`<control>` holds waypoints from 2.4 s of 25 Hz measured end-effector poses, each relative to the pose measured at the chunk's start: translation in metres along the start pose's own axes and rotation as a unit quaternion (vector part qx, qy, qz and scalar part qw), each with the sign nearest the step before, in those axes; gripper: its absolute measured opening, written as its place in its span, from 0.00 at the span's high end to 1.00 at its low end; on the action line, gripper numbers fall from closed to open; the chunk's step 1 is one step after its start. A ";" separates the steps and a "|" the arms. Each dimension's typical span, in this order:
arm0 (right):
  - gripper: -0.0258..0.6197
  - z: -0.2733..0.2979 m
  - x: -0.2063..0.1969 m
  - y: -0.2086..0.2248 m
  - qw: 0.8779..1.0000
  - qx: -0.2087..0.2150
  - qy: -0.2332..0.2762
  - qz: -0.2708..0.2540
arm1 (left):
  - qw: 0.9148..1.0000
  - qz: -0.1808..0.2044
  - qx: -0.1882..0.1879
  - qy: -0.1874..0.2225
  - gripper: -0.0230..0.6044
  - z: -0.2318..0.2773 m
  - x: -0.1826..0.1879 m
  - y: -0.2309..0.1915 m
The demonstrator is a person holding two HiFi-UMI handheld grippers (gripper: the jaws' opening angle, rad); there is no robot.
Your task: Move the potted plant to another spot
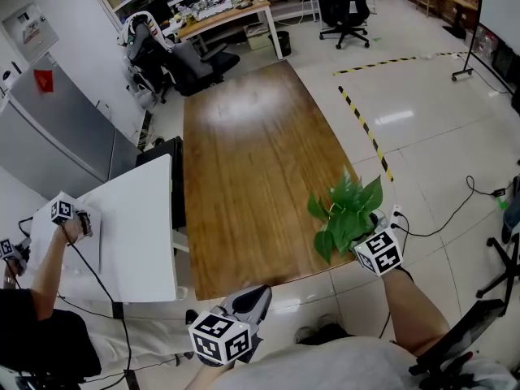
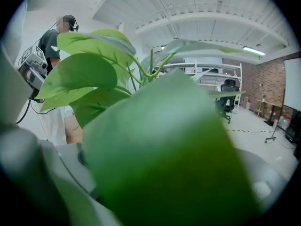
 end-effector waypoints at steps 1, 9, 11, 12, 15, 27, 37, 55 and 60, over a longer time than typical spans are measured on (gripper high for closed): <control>0.25 0.001 -0.001 0.001 1.000 0.000 0.001 0.001 | 1.000 0.000 0.000 0.000 0.97 0.001 -0.001 0.000; 0.25 -0.002 -0.003 -0.001 1.000 0.007 0.004 0.014 | 1.000 0.002 0.001 0.001 0.97 0.000 -0.005 0.005; 0.25 -0.002 -0.003 -0.001 1.000 0.009 0.007 0.016 | 1.000 0.002 0.001 0.002 0.97 0.001 -0.006 0.005; 0.25 -0.002 -0.002 -0.001 1.000 0.010 0.008 0.017 | 1.000 0.002 0.001 0.002 0.97 0.001 -0.006 0.005; 0.25 -0.003 -0.001 -0.003 1.000 0.009 0.011 0.015 | 1.000 0.001 0.001 0.002 0.97 0.000 -0.007 0.006; 0.25 -0.013 0.030 -0.015 1.000 0.013 0.016 0.005 | 1.000 -0.009 0.010 0.024 0.97 -0.025 0.001 0.003; 0.25 0.007 0.071 -0.042 0.999 0.041 0.014 -0.019 | 0.997 -0.035 0.043 0.049 0.97 -0.063 0.002 -0.024; 0.25 0.134 0.100 -0.150 0.981 0.170 0.000 -0.090 | 0.975 -0.117 0.161 0.095 0.97 -0.132 -0.060 -0.099; 0.25 0.172 0.117 -0.198 0.970 0.216 -0.002 -0.108 | 0.962 -0.148 0.204 0.107 0.97 -0.165 -0.077 -0.122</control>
Point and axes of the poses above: the fingertips, and each gripper's own axes: z forward along the fingers, y to its right, x out of its top, the point moved 2 cm from there along -z, backward along the fingers, and after that the axes turned 10 degrees about x, right-handed, at the moved point
